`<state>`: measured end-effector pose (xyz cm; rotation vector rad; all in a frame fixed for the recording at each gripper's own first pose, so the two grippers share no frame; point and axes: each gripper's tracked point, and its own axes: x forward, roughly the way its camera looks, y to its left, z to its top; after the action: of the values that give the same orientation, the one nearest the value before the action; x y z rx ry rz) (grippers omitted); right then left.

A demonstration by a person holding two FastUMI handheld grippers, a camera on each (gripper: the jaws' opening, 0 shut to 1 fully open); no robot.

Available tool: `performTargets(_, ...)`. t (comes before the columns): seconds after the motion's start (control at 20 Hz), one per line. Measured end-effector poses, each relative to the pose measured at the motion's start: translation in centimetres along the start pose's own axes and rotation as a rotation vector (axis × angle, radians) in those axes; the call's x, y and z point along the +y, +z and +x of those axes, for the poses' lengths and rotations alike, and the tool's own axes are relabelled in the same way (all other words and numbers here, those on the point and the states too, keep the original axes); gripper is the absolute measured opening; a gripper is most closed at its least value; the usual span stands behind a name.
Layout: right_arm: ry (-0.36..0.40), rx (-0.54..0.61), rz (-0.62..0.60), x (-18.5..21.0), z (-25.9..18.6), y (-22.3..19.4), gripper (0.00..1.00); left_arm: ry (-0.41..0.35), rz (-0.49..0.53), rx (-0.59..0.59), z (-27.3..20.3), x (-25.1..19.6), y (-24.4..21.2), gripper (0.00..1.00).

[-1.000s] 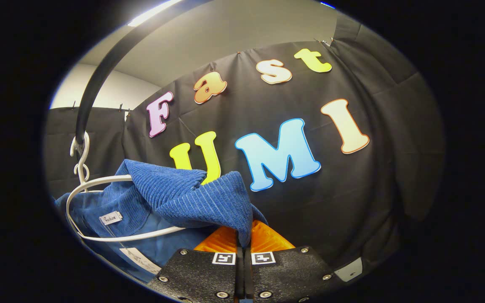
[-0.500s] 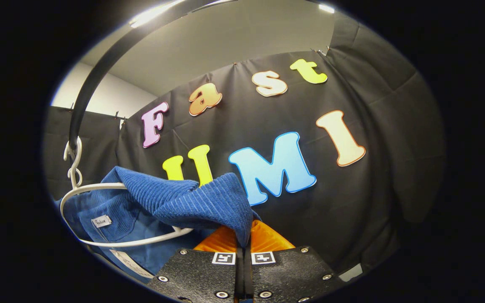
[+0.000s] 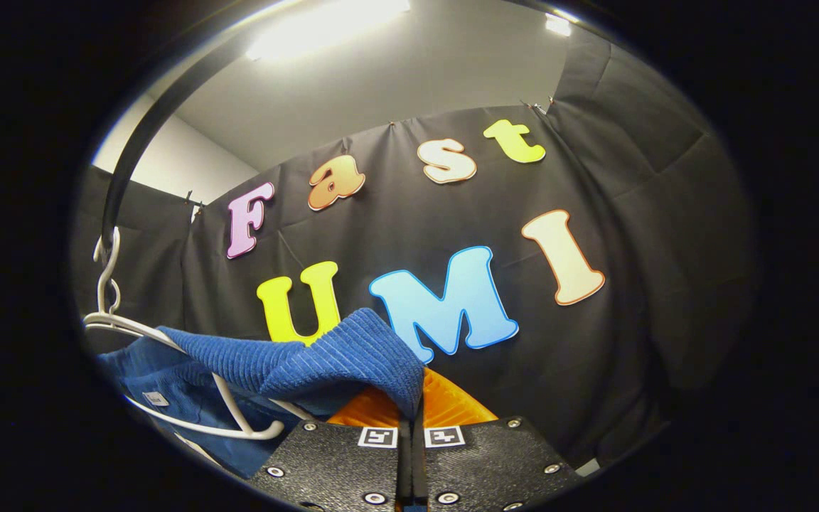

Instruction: Grasp the clothes on the hanger with both hands and then place them into the laundry hamper below.

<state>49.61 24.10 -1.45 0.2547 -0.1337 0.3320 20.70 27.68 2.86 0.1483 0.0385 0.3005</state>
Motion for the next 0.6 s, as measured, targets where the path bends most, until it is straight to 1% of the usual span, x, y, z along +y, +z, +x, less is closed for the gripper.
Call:
performTargets(0.1,-0.007,-0.005,-0.040,-0.1,0.5,-0.4,0.00,-0.012,-0.015,0.014,0.4,0.0,-0.8,0.02)
performTargets(0.2,-0.018,-0.014,-0.092,-0.5,0.6,-0.6,0.00,-0.018,-0.056,0.044,1.0,0.0,-2.4,0.02)
performTargets(0.3,-0.018,-0.010,-0.112,-0.6,1.0,-1.4,0.00,-0.026,-0.091,0.063,1.6,-0.1,-3.3,0.04)
performTargets(0.35,-0.019,-0.009,-0.127,-0.7,1.1,-1.7,0.00,-0.032,-0.101,0.074,1.8,-0.1,-3.9,0.04)
performTargets(0.4,-0.022,-0.005,-0.151,-0.8,1.2,-2.1,0.00,-0.034,-0.115,0.094,1.9,-0.4,-4.7,0.02)
performTargets(0.5,-0.027,0.011,-0.206,-1.0,1.1,-2.9,0.00,-0.020,-0.155,0.132,2.4,-0.6,-6.6,0.02)
performTargets(0.6,-0.050,0.040,-0.213,-1.9,0.9,-4.3,0.00,0.016,-0.177,0.155,2.3,0.4,-8.8,0.03)
